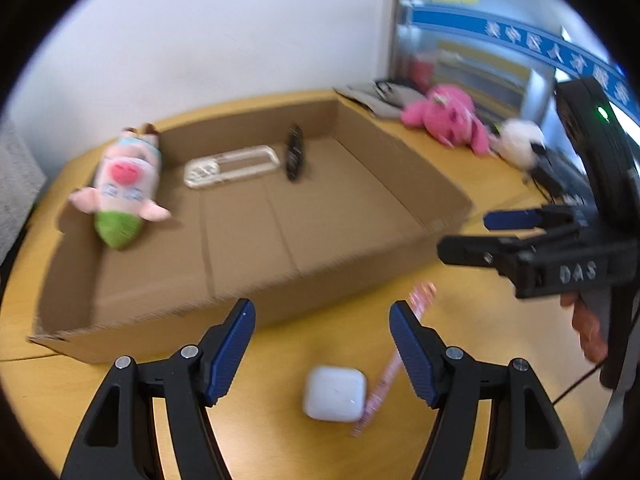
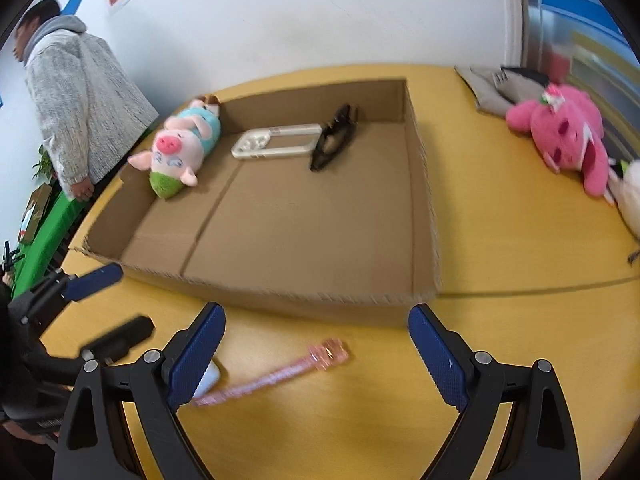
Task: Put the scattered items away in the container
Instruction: 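Close both grippers on the pink glittery pen and lift it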
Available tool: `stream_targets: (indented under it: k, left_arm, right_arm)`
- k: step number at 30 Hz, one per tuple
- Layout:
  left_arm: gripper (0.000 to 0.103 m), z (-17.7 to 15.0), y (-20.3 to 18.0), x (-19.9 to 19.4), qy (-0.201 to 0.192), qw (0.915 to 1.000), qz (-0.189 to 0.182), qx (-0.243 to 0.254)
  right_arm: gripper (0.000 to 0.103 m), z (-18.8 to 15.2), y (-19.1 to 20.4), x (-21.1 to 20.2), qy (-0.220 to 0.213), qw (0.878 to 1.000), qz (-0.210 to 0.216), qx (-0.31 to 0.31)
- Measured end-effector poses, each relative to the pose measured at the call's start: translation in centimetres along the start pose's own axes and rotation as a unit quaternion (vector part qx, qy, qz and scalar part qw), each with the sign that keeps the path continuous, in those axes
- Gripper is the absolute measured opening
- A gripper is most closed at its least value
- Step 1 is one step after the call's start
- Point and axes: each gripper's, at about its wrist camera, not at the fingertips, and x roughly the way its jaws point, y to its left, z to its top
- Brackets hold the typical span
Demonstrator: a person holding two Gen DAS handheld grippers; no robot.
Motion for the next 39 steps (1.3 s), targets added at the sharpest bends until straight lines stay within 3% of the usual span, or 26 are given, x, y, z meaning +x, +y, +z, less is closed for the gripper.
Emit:
stream_targets:
  k: [8,16,22,24,26,29,33,37,39]
  left_arm:
    - [0.069,-1.7,-4.7,2.8,0.045,0.9954,-0.054,0.064]
    - [0.067,-2.8,-6.3,6.4,0.113,0.9894,-0.057,0.071]
    - [0.052,-3.8,-6.3,5.9,0.120,0.9874,-0.054,0.087]
    - [0.042,-4.1,-6.3,5.5,0.122,0.9869,-0.056,0.090]
    - [0.025,-4.5,-6.5,5.0,0.123,0.9859,-0.060,0.096]
    - [0.013,-5.3,-7.2,4.1,0.125,0.9844,-0.063,0.107]
    - [0.011,-6.0,-7.8,3.4,0.124,0.9848,-0.057,0.107]
    - [0.010,-6.2,-8.0,3.1,0.126,0.9860,-0.051,0.097]
    - [0.010,-6.2,-8.0,3.1,0.125,0.9869,-0.047,0.090]
  right_arm:
    - [0.095,-2.2,-2.9,3.3,0.052,0.997,0.004,0.048]
    - [0.092,-2.5,-1.4,6.0,0.066,0.997,0.012,0.045]
    - [0.070,-2.2,-0.5,6.3,0.060,0.998,-0.018,0.010]
    - [0.055,-2.2,-0.6,6.1,0.058,0.998,-0.026,0.002]
    - [0.030,-2.3,-0.7,6.0,0.059,0.998,-0.025,0.000]
    - [0.027,-2.5,-1.0,5.7,0.060,0.998,-0.017,0.005]
    - [0.029,-2.7,-1.4,5.0,0.056,0.998,-0.006,0.020]
    - [0.069,-3.3,-2.0,2.9,0.049,0.998,-0.014,0.032]
    - [0.070,-3.9,-2.1,2.7,0.064,0.997,-0.015,0.045]
